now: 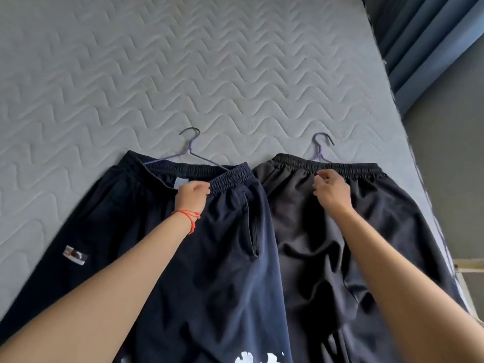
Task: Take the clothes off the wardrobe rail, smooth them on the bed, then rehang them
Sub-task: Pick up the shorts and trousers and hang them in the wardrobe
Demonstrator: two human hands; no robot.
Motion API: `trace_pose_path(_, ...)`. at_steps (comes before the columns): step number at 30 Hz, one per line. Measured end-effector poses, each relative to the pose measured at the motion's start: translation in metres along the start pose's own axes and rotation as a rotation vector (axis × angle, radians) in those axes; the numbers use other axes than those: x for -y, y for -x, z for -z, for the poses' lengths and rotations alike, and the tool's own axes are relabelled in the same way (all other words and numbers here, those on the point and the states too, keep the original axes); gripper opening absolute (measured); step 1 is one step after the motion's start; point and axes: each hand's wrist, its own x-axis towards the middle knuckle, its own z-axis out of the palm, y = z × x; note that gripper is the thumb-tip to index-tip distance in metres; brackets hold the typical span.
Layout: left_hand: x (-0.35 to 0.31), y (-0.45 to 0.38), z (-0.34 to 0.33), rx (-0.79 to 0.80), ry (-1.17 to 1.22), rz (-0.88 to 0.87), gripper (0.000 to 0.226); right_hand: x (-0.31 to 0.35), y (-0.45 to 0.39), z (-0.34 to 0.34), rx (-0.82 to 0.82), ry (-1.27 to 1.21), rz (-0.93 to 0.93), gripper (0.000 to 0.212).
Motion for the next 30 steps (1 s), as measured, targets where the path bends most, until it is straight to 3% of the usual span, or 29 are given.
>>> trace_pose_path(1,0.002,-0.013,-0.005,-0.014,-0.024,-0.035,0.037,0.002,-0.013,-0.004,-0.008,0.037,0.001,0.034)
trace_pose_path(2,-0.002,-0.020,-0.009,-0.017,-0.077,-0.050,0.017,0.005,-0.023,-0.007,-0.012,0.071,-0.003,0.034)
trace_pose_path(4,-0.007,-0.038,-0.017,-0.071,-0.169,-0.056,0.018,0.007,-0.044,-0.014,-0.023,0.106,-0.005,0.037)
trace_pose_path(7,-0.010,-0.062,-0.027,-0.145,-0.283,-0.036,0.029,0.004,-0.071,-0.025,-0.011,0.100,-0.035,0.047)
trace_pose_path(9,-0.009,-0.078,-0.033,-0.112,-0.306,-0.010,0.035,0.006,-0.082,-0.034,-0.039,0.073,-0.052,0.049)
trace_pose_path(13,-0.003,-0.105,-0.046,-0.065,-0.268,0.077,0.039,0.001,-0.096,-0.047,-0.129,0.138,-0.076,0.037)
trace_pose_path(18,0.001,-0.113,-0.056,-0.102,-0.201,0.092,0.029,-0.002,-0.099,-0.062,-0.241,0.149,-0.176,0.046)
trace_pose_path(23,-0.002,-0.111,-0.060,-0.152,-0.125,0.091,0.029,0.009,-0.104,-0.062,-0.181,0.157,-0.217,0.053)
trace_pose_path(26,-0.011,-0.100,-0.053,-0.162,-0.031,0.005,0.029,0.013,-0.101,-0.057,-0.144,0.099,-0.234,0.056)
trace_pose_path(30,-0.019,-0.085,-0.043,-0.147,0.113,-0.047,0.034,0.012,-0.078,-0.056,-0.217,0.111,-0.161,0.045)
